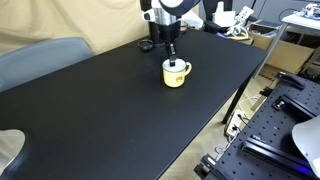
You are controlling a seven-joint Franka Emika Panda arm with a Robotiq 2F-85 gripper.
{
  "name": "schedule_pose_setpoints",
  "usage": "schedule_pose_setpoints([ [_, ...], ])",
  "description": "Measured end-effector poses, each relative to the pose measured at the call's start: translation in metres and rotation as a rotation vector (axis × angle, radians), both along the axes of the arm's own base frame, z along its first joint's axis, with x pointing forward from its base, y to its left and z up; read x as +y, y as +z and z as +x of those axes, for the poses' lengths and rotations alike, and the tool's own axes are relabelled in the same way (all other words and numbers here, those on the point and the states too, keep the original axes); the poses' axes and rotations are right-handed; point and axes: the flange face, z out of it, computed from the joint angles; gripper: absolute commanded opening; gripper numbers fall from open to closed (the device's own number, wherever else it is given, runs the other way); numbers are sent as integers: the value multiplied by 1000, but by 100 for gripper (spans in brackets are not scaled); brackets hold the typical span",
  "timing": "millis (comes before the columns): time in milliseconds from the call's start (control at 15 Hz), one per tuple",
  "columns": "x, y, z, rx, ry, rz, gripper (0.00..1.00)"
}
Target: Move the yellow mug forward
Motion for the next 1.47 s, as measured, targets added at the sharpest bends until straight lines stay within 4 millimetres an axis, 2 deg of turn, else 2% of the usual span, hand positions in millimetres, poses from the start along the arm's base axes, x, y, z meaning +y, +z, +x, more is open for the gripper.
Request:
schedule_pose_setpoints([
  [133, -3, -2, -9, -3, -4, 4, 3],
  [200, -5, -3, -12, -1, -8, 5, 36],
  [267, -7, -4, -14, 2, -13, 5, 37],
  [867, -14, 2, -14, 2, -67, 29, 97],
  [1067, -14, 16, -14, 0, -64, 28, 100],
  [1467, -24, 59, -18, 77, -97, -5, 100],
])
